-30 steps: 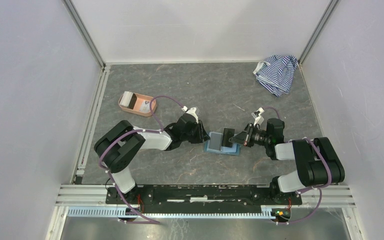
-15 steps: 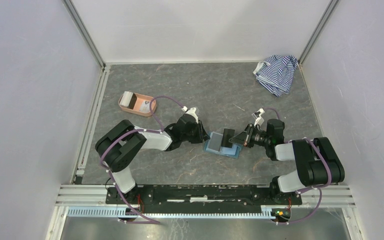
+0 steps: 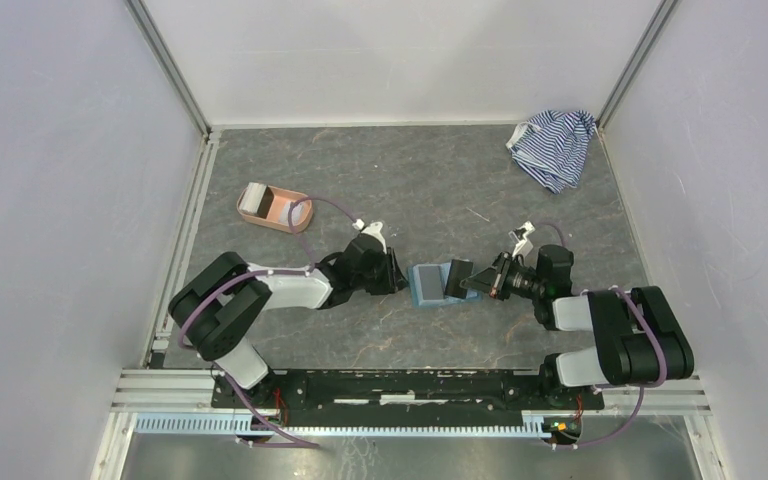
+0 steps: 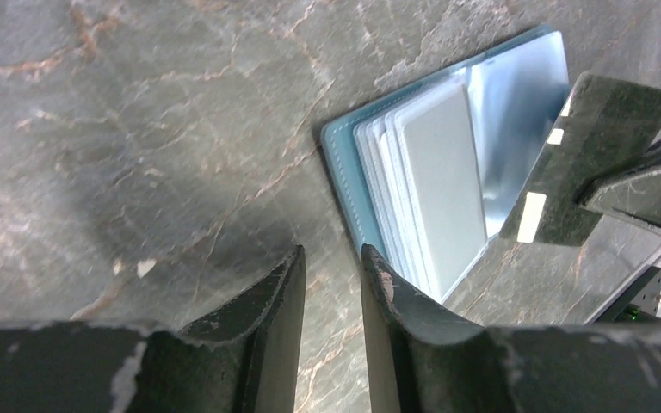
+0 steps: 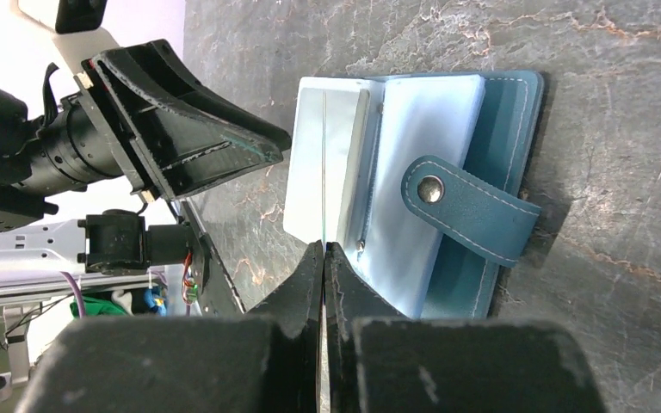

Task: Put the credit cards into the card holder
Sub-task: Insert the credit card into the card holder.

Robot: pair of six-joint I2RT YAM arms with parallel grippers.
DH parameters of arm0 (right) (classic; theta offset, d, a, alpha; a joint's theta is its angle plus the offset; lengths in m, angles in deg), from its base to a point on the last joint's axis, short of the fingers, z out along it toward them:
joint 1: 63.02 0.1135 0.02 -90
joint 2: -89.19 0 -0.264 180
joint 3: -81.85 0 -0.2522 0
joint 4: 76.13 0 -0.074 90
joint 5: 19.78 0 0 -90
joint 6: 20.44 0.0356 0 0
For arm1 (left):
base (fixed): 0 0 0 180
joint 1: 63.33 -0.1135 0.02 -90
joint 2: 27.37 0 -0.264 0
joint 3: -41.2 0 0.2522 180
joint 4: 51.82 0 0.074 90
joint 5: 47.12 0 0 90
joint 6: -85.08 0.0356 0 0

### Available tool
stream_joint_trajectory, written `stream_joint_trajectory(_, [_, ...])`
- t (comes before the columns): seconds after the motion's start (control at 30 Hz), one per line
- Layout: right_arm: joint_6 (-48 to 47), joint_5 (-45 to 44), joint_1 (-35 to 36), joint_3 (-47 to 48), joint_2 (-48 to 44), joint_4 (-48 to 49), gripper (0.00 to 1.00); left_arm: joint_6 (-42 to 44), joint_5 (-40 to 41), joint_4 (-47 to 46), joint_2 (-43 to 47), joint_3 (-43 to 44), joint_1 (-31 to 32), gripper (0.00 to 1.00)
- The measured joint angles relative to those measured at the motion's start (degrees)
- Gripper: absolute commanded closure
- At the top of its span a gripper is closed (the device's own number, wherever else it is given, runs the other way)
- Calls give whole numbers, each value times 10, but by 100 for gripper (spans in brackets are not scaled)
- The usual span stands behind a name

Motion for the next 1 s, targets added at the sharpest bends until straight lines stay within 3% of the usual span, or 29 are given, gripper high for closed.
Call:
stream_joint_trajectory(0.23, [0, 0, 0, 0, 5, 5, 100, -10, 1, -2, 58, -52, 0, 38])
stream_joint_trajectory(0.4, [0, -1, 0, 4, 26, 12, 100, -15, -17, -33, 56, -56, 0, 30])
stream_joint_trajectory(0.9, [-9, -3, 0, 13, 56, 13, 100, -24, -61, -119, -9, -36, 1, 27])
stream_joint_trajectory(1.0, [-10, -2, 0, 15, 58, 13, 100, -24, -63, -110, -21, -18, 1, 31])
